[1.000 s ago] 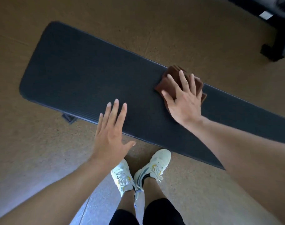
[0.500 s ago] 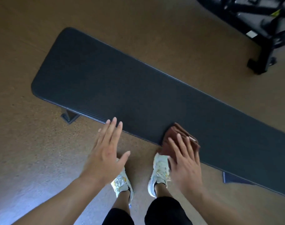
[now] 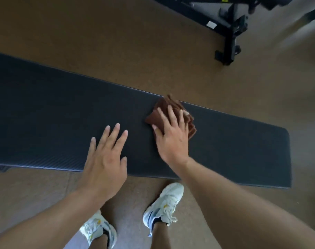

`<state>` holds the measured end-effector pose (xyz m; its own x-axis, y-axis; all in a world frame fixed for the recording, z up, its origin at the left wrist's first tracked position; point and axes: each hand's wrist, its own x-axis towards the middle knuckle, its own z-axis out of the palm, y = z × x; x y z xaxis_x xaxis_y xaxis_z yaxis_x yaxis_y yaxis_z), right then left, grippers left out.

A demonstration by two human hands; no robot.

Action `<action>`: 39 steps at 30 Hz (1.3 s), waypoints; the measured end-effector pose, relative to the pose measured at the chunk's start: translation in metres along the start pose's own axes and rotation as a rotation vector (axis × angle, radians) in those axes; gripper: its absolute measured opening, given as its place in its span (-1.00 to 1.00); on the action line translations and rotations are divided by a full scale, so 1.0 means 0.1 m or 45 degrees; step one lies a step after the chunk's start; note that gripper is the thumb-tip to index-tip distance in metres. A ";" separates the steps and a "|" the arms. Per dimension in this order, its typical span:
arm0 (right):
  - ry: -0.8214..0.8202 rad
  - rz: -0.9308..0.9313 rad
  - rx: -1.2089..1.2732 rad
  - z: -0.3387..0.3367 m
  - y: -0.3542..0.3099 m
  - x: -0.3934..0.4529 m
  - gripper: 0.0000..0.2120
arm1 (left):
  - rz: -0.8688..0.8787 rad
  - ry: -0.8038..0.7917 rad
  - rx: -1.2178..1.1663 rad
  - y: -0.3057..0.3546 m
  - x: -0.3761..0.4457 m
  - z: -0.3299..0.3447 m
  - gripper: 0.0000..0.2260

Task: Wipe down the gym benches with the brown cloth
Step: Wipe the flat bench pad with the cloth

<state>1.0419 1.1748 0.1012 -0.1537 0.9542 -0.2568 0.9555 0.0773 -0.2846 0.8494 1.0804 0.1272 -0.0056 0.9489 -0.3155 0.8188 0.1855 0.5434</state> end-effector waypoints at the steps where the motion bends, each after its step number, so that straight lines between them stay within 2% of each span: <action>1: 0.003 -0.096 -0.012 0.10 0.09 -0.39 -0.46 | -0.007 -0.020 0.018 0.08 0.06 0.01 -0.34; 2: -0.030 -0.160 -0.031 0.19 0.18 -0.81 -0.44 | -0.004 -0.045 0.033 0.16 0.10 0.02 -0.32; 4: -0.123 -0.144 -0.025 0.27 0.31 -1.43 -0.39 | 0.014 -0.088 0.062 0.29 0.15 0.04 -0.30; 6: -0.201 -0.061 -0.017 0.25 0.43 -1.50 -0.38 | 0.059 -0.109 0.071 0.44 0.17 0.07 -0.28; 9: -0.177 0.009 -0.009 0.05 0.58 -0.82 -0.45 | 0.083 -0.122 0.072 0.67 0.23 0.15 -0.29; 11: -0.108 0.145 0.073 -0.21 0.70 -0.13 -0.47 | 0.063 -0.145 0.093 0.79 0.28 0.21 -0.30; 13: -0.143 0.273 0.188 -0.46 0.82 0.49 -0.47 | 0.042 -0.156 0.178 0.88 0.31 0.28 -0.29; 15: -0.210 0.316 0.238 -0.55 0.89 0.73 -0.48 | 0.040 -0.183 0.264 0.96 0.32 0.36 -0.27; 17: -0.135 0.210 0.211 -0.45 0.95 0.50 -0.48 | 0.019 -0.228 0.315 1.04 0.35 0.44 -0.23; 19: -0.019 0.104 0.151 -0.23 1.00 -0.18 -0.46 | -0.007 -0.266 0.337 1.10 0.39 0.50 -0.18; 22: -0.070 0.053 0.006 0.02 1.17 -1.41 -0.35 | -0.076 -0.353 0.362 1.19 0.44 0.62 -0.05; 24: -0.159 0.008 -0.062 0.06 1.28 -1.72 -0.31 | -0.075 -0.360 0.464 1.22 0.45 0.68 0.04; 26: -0.206 0.002 -0.072 0.02 1.35 -1.50 -0.36 | -0.094 -0.345 0.503 1.23 0.47 0.72 0.06; 31: -0.105 0.062 0.059 -0.34 1.46 -0.18 -0.46 | -0.130 -0.385 0.605 1.21 0.51 0.77 0.07; 34: -0.189 0.004 0.017 -0.56 1.59 0.44 -0.45 | -0.132 -0.388 0.619 1.18 0.50 0.79 0.07; 36: -0.164 -0.023 0.056 -0.57 1.64 0.42 -0.45 | -0.100 -0.362 0.633 1.13 0.50 0.81 0.08; 39: -0.096 -0.026 0.093 -0.38 1.71 -0.37 -0.43 | -0.070 -0.328 0.674 1.08 0.48 0.83 0.09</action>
<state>1.2208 1.1636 0.0973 -0.1943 0.9279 -0.3181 0.9314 0.0727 -0.3566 0.9847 1.1245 0.1062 0.0290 0.8365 -0.5472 0.9967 0.0173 0.0793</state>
